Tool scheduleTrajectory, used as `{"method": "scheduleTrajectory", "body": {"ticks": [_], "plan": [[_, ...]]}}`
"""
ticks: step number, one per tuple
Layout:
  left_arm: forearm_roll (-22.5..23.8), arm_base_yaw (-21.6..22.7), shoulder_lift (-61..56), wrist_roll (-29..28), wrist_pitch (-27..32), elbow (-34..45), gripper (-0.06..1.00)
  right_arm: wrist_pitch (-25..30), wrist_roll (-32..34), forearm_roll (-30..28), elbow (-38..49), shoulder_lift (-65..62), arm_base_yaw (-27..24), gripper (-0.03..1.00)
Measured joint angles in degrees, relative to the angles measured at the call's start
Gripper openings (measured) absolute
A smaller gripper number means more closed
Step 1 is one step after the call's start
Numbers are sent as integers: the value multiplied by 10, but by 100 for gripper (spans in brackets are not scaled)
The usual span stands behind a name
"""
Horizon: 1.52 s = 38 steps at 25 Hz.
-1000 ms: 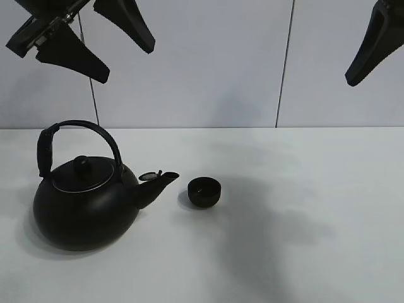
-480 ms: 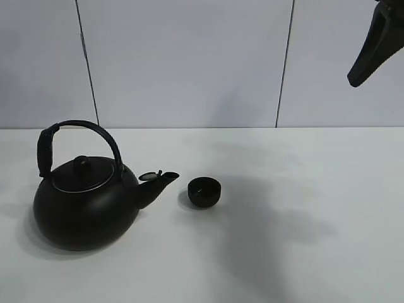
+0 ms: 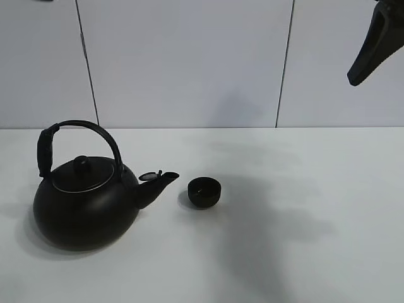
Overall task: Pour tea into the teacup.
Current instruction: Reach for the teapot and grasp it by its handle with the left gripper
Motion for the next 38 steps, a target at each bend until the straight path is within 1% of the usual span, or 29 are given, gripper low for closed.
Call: {"method": "scheduleTrajectory", "body": {"ticks": [2,3,6,8,12,15,17,23,26,29,32,34,36,37,38], "plan": [[-24,0,-28,53,-68,62,57,-2,0,0,0,0,0,55],[-30,0,-38,69,-95,87,57,-2,0,0,0,0,0,55],[-36,0,-47,93,-136,121,57,-2,0,0,0,0,0,55],[-40,0,-43,94,-142,125,57,-2,0,-1,0,0,0,55],[-51,0,-22,54,-135,126,55,-4,0,-5,0,0,0,55],[-46,0,1,46,-123,126,54,-4,0,-8,0,0,0,55],[-44,0,10,47,-119,126,54,-5,0,-10,0,0,0,55],[-43,0,11,80,-123,134,52,-13,0,-14,0,0,0,55],[-44,0,11,78,-136,149,51,-15,0,-17,0,0,0,55],[-53,0,11,24,-174,158,51,-15,0,-17,0,0,0,55],[-55,0,11,-59,-227,161,51,-15,0,-17,0,0,0,55],[-45,0,11,-125,-266,166,51,-15,0,-17,0,0,0,55],[-7,0,11,-191,-296,177,51,-16,0,-18,0,0,0,55],[33,0,11,-224,-311,184,51,-16,0,-18,0,0,0,55],[88,0,11,-257,-327,195,51,-16,0,-19,0,0,0,55]]}}
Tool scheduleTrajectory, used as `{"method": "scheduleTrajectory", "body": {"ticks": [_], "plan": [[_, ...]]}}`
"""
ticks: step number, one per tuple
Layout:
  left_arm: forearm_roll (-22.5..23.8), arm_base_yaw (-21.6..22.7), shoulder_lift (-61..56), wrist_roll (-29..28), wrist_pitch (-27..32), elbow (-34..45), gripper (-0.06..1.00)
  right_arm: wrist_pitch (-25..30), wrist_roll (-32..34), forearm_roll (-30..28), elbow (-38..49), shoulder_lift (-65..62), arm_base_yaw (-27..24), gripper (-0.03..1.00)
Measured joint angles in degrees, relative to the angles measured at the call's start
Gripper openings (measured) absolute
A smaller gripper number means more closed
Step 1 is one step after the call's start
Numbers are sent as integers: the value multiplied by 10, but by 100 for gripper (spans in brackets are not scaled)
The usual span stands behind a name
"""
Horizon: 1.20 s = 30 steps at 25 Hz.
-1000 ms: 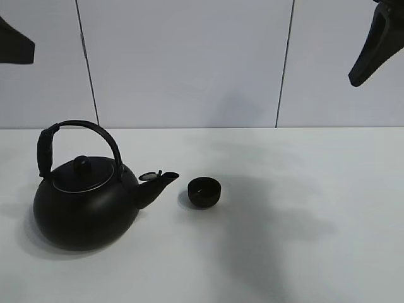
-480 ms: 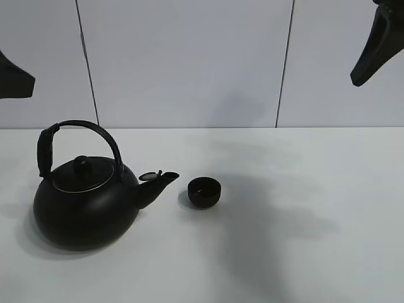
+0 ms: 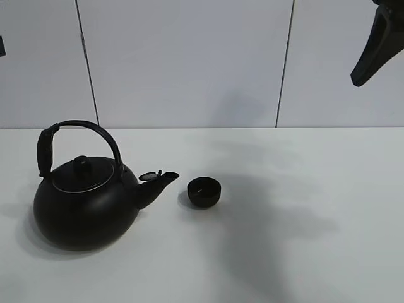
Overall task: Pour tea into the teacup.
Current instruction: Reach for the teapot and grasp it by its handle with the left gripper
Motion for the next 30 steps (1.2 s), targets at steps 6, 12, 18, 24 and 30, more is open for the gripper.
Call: {"method": "scheduleTrajectory", "body": {"ticks": [6,12,18,24,30], "plan": [[345,8,6,-202,-186,103,48,-1,0,-4,0,0,0,55],[386,30,84,-239,-254,126,48,-1,0,-5,0,0,0,55],[416,31,177,-241,-324,126,48,-1,0,-5,0,0,0,55],[454,31,254,-231,-367,126,48,-1,0,-5,0,0,0,55],[432,33,300,-195,-401,123,47,-1,0,-5,0,0,0,55]]}}
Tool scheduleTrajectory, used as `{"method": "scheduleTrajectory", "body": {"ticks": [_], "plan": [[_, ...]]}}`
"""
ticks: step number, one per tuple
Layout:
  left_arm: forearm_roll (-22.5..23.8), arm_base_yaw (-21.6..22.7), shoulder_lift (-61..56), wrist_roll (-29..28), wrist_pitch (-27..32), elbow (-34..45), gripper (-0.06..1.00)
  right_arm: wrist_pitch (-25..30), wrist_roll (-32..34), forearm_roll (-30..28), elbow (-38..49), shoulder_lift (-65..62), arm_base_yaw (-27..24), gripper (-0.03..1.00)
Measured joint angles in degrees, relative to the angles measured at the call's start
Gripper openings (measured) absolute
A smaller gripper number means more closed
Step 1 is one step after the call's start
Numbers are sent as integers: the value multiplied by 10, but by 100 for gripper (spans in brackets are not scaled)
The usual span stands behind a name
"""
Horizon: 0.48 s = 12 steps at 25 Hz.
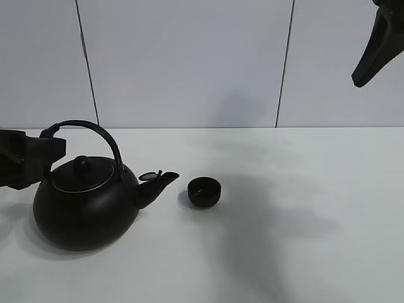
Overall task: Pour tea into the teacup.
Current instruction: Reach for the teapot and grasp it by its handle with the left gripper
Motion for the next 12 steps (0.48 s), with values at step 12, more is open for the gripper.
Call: {"method": "scheduleTrajectory", "body": {"ticks": [12], "plan": [[-9,0,39,21,-6,-21,47,0,0,-1,0,0,0,55]]}}
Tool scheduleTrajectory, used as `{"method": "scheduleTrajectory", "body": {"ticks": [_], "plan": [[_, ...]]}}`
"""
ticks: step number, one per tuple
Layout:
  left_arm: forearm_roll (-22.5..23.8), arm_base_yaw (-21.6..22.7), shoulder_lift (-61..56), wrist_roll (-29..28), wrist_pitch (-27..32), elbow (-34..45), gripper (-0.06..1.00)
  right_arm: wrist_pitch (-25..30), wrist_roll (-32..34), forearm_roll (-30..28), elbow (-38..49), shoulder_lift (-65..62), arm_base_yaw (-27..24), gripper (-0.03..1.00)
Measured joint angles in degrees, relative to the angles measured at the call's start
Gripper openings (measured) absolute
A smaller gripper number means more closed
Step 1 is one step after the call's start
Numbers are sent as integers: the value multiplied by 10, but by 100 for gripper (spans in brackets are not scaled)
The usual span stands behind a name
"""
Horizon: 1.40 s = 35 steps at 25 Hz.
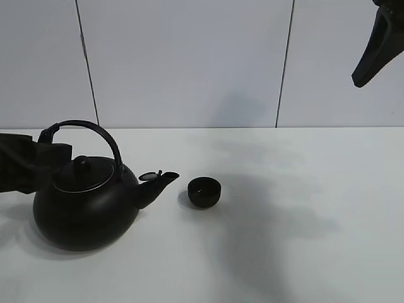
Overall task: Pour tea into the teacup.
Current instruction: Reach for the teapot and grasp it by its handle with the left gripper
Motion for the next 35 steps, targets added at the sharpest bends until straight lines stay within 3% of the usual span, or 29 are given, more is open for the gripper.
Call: {"method": "scheduleTrajectory", "body": {"ticks": [5,14,17,21,35], "plan": [[-20,0,28,4,-38,-1,47,0,0,0,0,0,0,55],[-37,0,56,4,-42,-12,47,-1,0,0,0,0,0,55],[-39,0,58,4,-42,-14,39,-1,0,0,0,0,0,55],[-28,0,58,7,-42,-14,15,-3,0,0,0,0,0,55],[-34,0,58,15,-42,-14,13,-10,0,0,0,0,0,55]]}}
